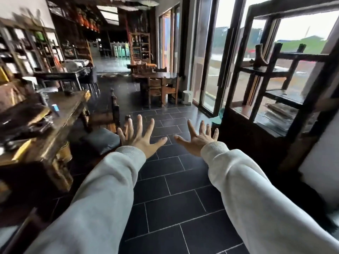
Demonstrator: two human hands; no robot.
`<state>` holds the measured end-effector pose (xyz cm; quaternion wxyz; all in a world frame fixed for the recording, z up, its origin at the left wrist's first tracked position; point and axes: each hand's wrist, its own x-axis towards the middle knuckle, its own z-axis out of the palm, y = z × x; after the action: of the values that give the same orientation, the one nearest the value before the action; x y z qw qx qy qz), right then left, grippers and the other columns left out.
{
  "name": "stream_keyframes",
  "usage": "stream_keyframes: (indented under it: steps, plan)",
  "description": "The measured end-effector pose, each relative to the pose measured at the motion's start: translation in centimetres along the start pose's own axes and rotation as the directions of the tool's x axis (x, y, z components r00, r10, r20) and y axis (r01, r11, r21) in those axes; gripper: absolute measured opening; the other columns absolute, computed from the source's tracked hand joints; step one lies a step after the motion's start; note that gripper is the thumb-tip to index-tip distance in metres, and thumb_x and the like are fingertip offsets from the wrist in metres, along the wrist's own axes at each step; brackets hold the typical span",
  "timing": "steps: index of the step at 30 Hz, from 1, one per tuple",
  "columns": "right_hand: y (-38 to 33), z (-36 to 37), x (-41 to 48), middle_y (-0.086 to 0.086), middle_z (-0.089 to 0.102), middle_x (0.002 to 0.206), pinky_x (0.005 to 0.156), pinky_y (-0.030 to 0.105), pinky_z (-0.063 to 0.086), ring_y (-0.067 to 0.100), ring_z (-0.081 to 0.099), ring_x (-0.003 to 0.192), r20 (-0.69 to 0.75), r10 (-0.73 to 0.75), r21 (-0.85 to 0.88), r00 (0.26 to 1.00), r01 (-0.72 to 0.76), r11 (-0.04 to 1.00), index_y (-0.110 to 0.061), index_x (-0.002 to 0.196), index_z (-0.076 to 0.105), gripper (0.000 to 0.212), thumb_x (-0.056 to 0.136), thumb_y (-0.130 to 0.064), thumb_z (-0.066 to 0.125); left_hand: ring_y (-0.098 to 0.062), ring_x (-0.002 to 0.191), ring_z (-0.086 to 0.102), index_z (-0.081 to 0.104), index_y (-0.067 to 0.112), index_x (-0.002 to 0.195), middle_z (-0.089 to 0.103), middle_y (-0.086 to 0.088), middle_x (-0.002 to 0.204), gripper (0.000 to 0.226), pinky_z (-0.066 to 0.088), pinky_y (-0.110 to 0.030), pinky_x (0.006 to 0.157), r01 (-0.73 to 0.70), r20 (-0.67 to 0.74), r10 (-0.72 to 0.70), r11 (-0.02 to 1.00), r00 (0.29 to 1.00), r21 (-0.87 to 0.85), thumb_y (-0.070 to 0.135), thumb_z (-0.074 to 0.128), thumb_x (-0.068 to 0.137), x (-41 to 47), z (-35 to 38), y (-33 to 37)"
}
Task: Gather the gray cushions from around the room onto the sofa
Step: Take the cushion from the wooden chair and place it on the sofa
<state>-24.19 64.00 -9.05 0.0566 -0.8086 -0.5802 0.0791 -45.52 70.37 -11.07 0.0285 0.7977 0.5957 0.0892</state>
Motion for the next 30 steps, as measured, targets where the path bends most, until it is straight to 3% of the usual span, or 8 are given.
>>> stream_keyframes:
  steps: [8,17,30]
  plan:
    - [-6.7,4.6,13.6,0.014,-0.028,0.172,0.124,0.064,-0.017,0.038,-0.023,0.16,0.111,-0.18,0.0,0.977,0.181,0.984,-0.048,0.161,-0.024,0.103,0.081,-0.099,0.016,-0.029,0.151,-0.039,-0.023,0.053,0.156,-0.043,0.005,0.164,0.097,-0.022,-0.066,0.118,0.201,0.107,-0.203,0.979,0.973,0.023,0.098,0.012,0.078,9.0,3.6,-6.7]
    - [-13.5,9.5,27.8,0.014,-0.024,0.174,0.121,0.064,-0.019,0.038,-0.022,0.16,0.203,-0.306,-0.037,0.93,0.32,0.947,-0.048,0.162,-0.022,0.104,0.079,-0.1,0.013,-0.03,0.154,-0.033,-0.019,0.05,0.159,-0.039,0.003,0.167,0.097,-0.018,-0.065,0.12,0.407,0.143,-0.406,0.913,0.903,0.022,0.096,0.014,0.08,18.2,7.2,-13.8]
    - [-27.7,17.2,43.4,0.014,-0.021,0.175,0.121,0.064,-0.019,0.036,-0.02,0.161,0.31,-0.351,-0.037,0.884,0.38,0.924,-0.047,0.162,-0.02,0.103,0.081,-0.099,0.014,-0.031,0.154,-0.033,-0.02,0.045,0.16,-0.037,0.001,0.168,0.094,-0.015,-0.065,0.12,0.534,0.28,-0.502,0.844,0.818,-0.05,0.088,0.026,0.089,30.4,12.3,-28.5]
